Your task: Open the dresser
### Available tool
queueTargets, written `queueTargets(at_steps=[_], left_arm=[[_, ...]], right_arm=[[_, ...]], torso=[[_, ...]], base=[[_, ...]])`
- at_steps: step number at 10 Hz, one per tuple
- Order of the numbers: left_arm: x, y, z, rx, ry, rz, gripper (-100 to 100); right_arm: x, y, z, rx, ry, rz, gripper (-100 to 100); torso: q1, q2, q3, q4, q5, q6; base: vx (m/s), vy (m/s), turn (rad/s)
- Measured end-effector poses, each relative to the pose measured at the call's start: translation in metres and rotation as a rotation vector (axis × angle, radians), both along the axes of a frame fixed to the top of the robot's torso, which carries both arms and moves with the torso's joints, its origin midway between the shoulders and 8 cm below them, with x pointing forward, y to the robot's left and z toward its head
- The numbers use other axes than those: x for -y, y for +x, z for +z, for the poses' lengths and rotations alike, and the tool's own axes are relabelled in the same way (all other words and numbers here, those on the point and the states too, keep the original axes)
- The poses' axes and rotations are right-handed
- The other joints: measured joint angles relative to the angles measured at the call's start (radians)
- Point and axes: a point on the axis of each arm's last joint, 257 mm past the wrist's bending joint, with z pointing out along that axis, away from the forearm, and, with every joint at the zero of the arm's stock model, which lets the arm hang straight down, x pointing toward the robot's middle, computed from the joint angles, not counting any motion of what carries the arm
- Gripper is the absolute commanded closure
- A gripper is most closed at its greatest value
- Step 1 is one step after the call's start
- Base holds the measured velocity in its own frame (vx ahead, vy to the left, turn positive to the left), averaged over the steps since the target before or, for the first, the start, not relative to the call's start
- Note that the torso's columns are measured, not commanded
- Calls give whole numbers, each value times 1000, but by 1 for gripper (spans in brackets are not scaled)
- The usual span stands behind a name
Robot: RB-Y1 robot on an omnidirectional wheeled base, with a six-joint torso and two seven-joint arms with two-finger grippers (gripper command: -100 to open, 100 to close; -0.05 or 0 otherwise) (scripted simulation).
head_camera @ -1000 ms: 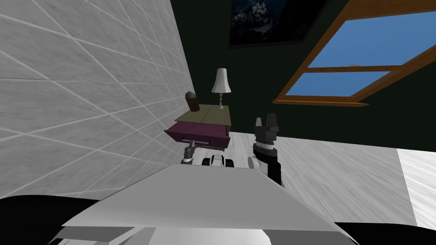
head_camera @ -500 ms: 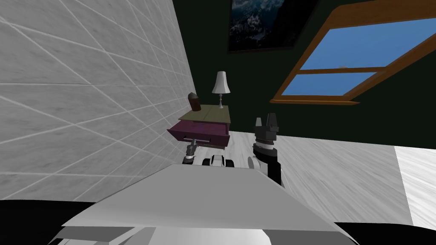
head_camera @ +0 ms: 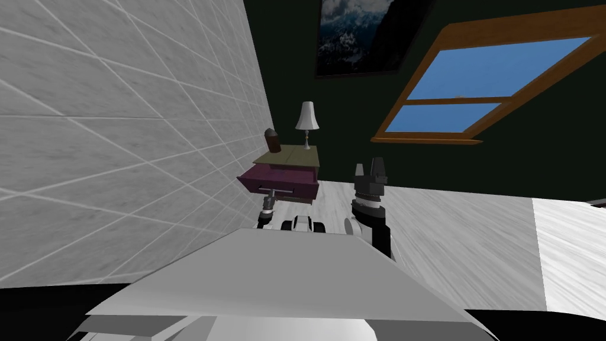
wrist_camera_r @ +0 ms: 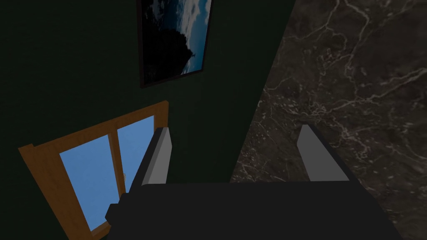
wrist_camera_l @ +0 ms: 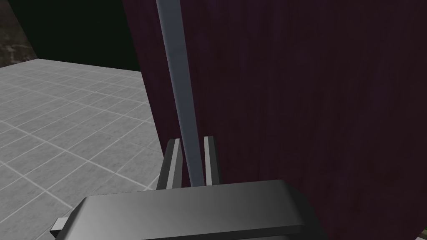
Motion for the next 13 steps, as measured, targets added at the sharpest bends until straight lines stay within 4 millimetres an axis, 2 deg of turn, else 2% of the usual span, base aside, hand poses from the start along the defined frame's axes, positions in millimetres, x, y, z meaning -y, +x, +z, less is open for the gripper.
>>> queueTargets(at_steps=[1, 6, 8, 10, 11, 13], left_arm=[[0, 8, 1, 2, 0, -2, -100], [-14, 62, 26, 2, 3, 3, -100], [-17, 79, 41, 5, 3, 6, -100], [-24, 98, 48, -8, 0, 11, -100], [-25, 99, 47, -14, 0, 13, 0], [-26, 98, 44, -21, -1, 14, 0]], right_arm=[[0, 0, 0, 0, 0, 0, 0], [0, 0, 0, 0, 0, 0, 0], [0, 0, 0, 0, 0, 0, 0], [0, 0, 0, 0, 0, 0, 0], [0, 0, 0, 0, 0, 0, 0], [0, 0, 0, 0, 0, 0, 0]], torso=[[1, 0, 0, 2, -1, -1], [-2, -4, -1, -3, 2, 3], [-2, -3, -1, -3, 2, 3], [-4, 2, 2, 1, 0, 3], [-4, 0, 1, 0, 0, 3], [-3, -2, -1, -2, 1, 4]], base=[[-111, -6, -30], [-109, -25, -18], [-96, -29, -19], [-81, -18, -7], [-9, -1, 2], [0, 0, 0]])
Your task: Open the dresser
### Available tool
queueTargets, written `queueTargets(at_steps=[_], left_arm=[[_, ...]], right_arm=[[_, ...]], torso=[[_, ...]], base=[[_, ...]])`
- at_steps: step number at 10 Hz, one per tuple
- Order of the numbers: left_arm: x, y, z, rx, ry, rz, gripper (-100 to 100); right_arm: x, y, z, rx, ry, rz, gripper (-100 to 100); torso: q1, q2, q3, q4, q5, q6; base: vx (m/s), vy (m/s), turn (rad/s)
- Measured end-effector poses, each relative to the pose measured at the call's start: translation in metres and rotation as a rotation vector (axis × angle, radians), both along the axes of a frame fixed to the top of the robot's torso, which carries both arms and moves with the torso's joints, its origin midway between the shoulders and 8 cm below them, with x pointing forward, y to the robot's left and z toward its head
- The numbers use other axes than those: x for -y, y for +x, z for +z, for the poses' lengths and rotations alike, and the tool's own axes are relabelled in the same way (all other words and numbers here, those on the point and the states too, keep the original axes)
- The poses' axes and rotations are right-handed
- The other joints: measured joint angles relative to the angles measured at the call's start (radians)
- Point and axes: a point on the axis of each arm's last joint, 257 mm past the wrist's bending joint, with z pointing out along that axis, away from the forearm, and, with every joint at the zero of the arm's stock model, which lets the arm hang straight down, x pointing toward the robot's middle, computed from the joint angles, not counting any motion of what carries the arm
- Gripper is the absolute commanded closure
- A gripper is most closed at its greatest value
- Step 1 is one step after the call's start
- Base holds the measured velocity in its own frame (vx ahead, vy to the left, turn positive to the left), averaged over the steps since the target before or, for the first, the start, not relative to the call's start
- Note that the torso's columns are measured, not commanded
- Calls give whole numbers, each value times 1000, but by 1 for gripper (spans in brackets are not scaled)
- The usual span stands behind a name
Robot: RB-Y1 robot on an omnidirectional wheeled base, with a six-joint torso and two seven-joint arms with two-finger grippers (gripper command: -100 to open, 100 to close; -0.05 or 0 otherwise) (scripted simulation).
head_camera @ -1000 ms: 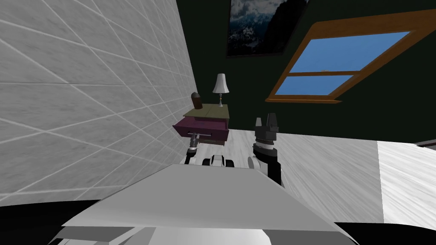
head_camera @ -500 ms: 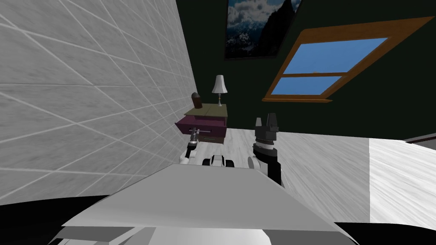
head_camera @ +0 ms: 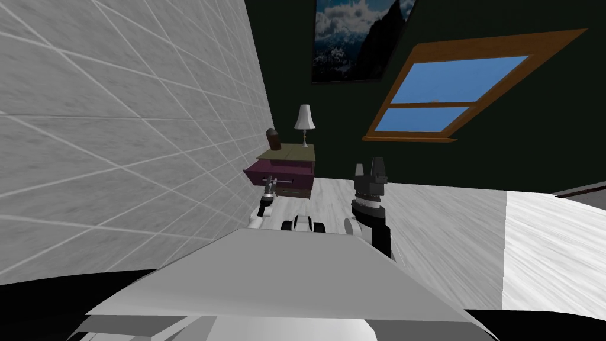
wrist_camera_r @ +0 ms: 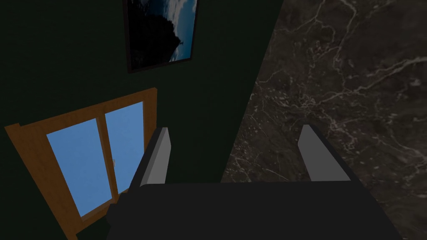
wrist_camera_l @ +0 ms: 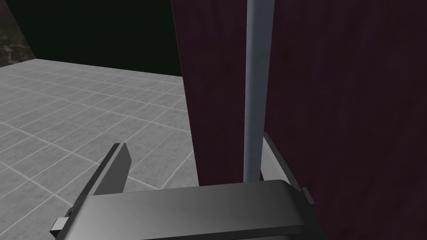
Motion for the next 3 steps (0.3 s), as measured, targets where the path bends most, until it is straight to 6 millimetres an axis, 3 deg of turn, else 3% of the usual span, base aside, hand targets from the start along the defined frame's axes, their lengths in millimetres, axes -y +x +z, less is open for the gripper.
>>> queueTargets(at_steps=[3], left_arm=[[0, 0, -1, -2, 0, 1, 0]], right_arm=[[0, 0, 0, 0, 0, 0, 0]], torso=[[1, 0, 0, -1, 1, 0]], base=[[0, 0, 0]])
